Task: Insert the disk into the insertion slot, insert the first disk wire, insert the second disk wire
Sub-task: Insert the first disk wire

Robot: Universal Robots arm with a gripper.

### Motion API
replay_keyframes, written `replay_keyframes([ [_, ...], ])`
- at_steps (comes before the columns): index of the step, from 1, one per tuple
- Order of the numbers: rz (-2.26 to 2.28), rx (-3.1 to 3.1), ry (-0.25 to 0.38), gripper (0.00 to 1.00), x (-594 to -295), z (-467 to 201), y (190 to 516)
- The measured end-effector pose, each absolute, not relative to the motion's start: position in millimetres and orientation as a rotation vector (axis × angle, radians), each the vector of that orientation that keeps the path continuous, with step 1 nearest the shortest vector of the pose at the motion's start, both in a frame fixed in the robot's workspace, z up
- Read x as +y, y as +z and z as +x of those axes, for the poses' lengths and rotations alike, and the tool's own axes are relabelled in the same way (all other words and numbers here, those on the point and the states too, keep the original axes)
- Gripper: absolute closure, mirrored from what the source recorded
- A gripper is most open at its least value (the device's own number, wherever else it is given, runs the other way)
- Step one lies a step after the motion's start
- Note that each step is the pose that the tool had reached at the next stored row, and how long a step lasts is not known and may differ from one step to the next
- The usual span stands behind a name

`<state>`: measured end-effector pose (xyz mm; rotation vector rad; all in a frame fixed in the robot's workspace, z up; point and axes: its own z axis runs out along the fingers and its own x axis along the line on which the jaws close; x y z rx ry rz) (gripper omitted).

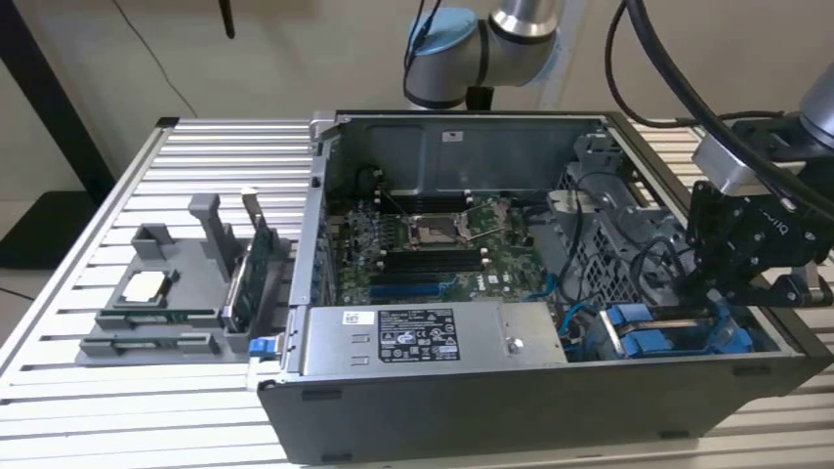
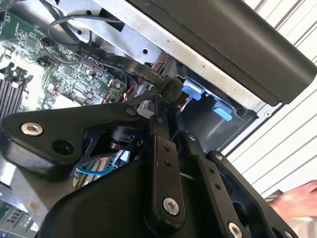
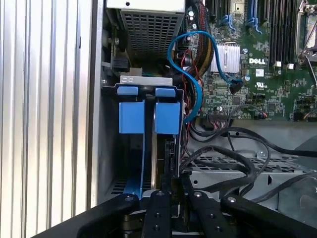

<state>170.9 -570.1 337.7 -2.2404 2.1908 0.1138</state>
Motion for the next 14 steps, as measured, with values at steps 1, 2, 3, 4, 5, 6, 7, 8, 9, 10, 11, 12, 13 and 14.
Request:
replay_keyframes([
  [1,-2.241,2.189,0.111,0.81,-570.1,170.9,336.2],
  [2,-2.241,2.188,0.109,0.81,-570.1,170.9,334.6],
  [3,-2.241,2.187,0.106,0.81,-570.1,170.9,333.3],
  [4,-2.24,2.187,0.105,0.81,-570.1,171.0,331.6],
  [5,-2.24,2.186,0.105,0.81,-570.1,171.0,329.9],
  [6,-2.24,2.185,0.106,0.81,-570.0,171.0,329.0],
  [7,-2.239,2.185,0.107,0.8,-570.0,171.0,328.6],
  [8,-2.239,2.185,0.107,0.8,-570.0,171.1,328.4],
  [9,-2.239,2.185,0.107,0.73,-570.1,171.0,328.6],
  [10,-2.239,2.185,0.107,0.73,-570.1,171.0,329.3],
  [11,-2.239,2.185,0.107,0.73,-570.1,171.0,330.5],
  [12,-2.239,2.185,0.107,0.73,-570.0,171.0,331.7],
  [13,-2.239,2.185,0.107,0.73,-570.1,171.0,333.1],
  [14,-2.239,2.185,0.107,0.73,-570.1,171.0,334.6],
])
